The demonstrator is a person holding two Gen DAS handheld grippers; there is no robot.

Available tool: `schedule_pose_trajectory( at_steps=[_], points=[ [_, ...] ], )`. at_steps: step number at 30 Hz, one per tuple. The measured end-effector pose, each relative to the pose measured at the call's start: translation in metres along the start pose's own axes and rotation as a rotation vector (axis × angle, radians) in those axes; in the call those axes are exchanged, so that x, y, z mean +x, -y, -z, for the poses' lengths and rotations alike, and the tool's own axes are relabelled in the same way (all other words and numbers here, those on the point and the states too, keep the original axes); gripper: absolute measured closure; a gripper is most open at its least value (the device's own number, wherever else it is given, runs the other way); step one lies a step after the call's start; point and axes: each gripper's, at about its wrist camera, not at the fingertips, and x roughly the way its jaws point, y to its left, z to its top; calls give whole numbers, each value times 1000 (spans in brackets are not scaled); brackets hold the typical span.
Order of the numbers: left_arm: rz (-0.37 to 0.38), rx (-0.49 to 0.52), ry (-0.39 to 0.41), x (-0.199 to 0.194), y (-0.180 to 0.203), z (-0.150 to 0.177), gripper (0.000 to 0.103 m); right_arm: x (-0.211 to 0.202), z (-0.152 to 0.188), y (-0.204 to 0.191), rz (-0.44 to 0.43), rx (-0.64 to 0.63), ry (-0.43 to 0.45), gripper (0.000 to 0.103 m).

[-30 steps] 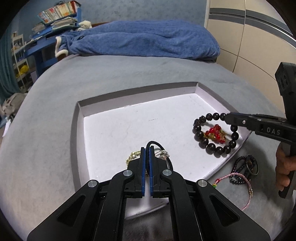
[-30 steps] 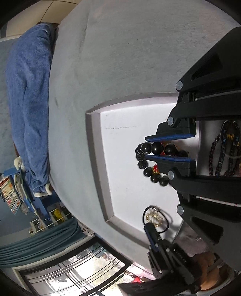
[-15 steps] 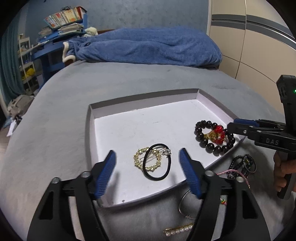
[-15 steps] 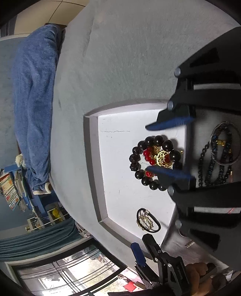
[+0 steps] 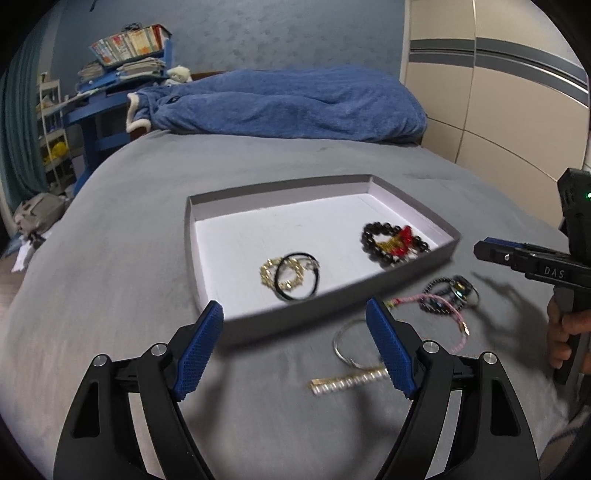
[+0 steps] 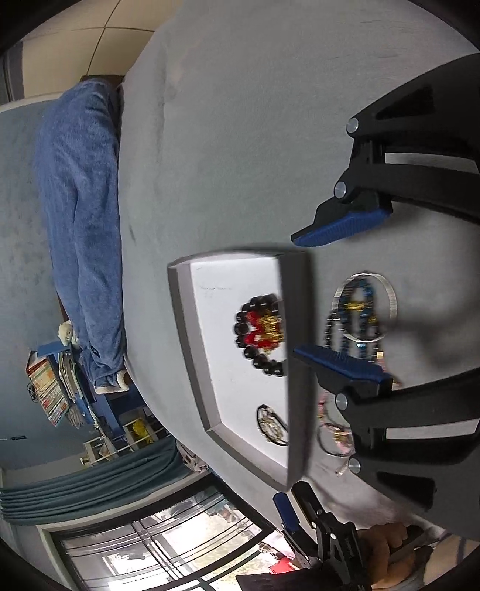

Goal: Organize jewelry
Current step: 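Withdraw both grippers from the box toward the remaining jewelry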

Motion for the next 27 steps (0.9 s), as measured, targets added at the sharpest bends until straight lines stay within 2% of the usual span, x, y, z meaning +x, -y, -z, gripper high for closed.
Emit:
schedule_pose_trajectory(
  at_steps=[10, 23, 27],
  points=[
    [65, 23, -35, -2, 12, 17, 23, -9, 32, -3, 13, -27, -24, 39],
    [95, 116, -100, 17, 30, 18, 23, 1, 38, -6, 27, -36, -71, 37],
    [99, 145, -129, 25, 37, 19, 29, 2, 39, -6, 31, -41, -72, 37]
  ],
)
